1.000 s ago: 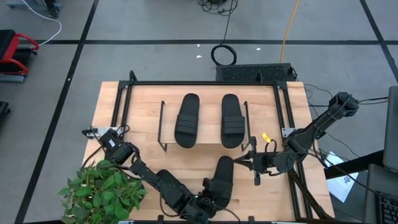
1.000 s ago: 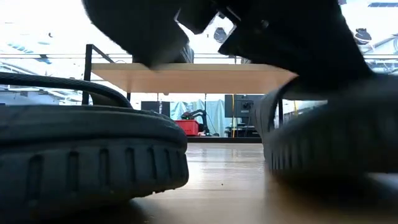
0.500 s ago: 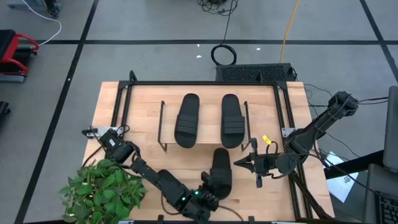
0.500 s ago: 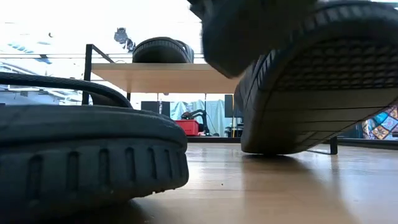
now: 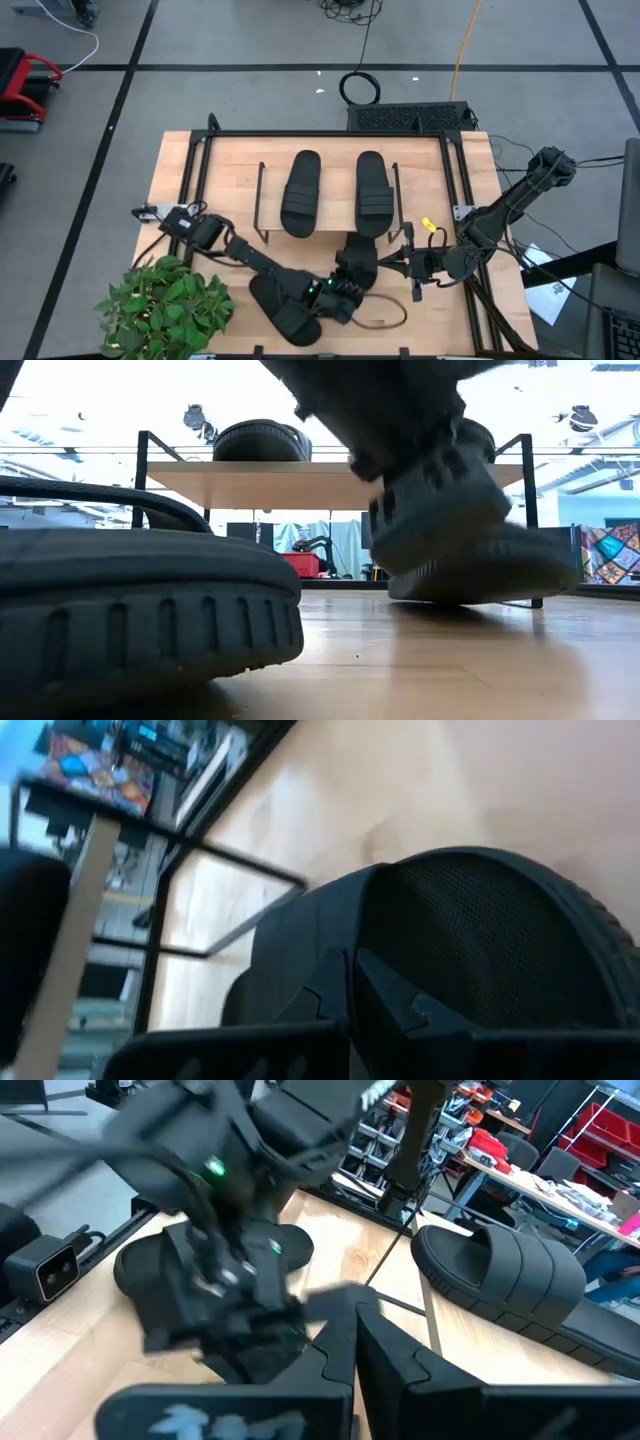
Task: Pick and place slides into the shelf
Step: Put the right slide under the shelf, then put the slide under the shelf
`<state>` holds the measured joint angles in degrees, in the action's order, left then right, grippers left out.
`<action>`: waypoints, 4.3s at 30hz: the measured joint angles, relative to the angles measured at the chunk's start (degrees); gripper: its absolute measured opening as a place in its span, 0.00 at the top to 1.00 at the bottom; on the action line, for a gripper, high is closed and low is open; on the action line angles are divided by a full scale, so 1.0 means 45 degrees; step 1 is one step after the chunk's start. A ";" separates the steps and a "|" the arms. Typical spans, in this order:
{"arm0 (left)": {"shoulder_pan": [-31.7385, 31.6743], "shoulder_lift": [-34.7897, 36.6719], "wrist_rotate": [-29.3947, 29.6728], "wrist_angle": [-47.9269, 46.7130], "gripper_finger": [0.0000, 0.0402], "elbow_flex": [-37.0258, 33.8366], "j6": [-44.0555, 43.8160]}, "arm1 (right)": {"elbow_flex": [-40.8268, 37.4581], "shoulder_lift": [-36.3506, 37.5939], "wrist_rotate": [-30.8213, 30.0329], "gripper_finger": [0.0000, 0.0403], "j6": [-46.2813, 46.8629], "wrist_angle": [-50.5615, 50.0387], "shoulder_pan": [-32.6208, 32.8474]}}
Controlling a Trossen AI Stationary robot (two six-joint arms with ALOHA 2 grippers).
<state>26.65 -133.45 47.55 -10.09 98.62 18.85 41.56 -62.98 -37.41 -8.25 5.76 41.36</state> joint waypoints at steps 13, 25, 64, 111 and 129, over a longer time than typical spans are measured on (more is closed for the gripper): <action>-0.1163 0.0000 -0.0723 0.0312 1.00 -0.0226 -0.0675 | 0.0000 0.0000 0.0000 1.00 0.0010 -0.0005 0.0000; -0.1647 0.0000 -0.1722 0.0254 1.00 -0.0226 -0.1626 | 0.0000 0.0000 0.0008 1.00 0.0153 -0.0008 0.0000; -0.0323 -0.0243 -0.4178 -0.0751 1.00 0.0294 -0.3380 | 0.0010 0.0000 0.0379 1.00 -0.0083 -0.0010 0.0005; 0.2339 0.4785 -0.1375 -0.2305 1.00 -0.2609 -0.2697 | 0.0781 -0.1165 -0.3404 1.00 -0.3960 0.3909 0.4091; 0.2336 1.1441 -0.2506 1.0843 1.00 -1.4480 -0.3298 | 0.1919 -0.5952 -0.3531 0.97 -0.4360 0.4208 0.3364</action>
<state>37.17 -81.96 36.27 38.70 33.46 4.01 50.19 -89.76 -53.30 -27.87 24.70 56.50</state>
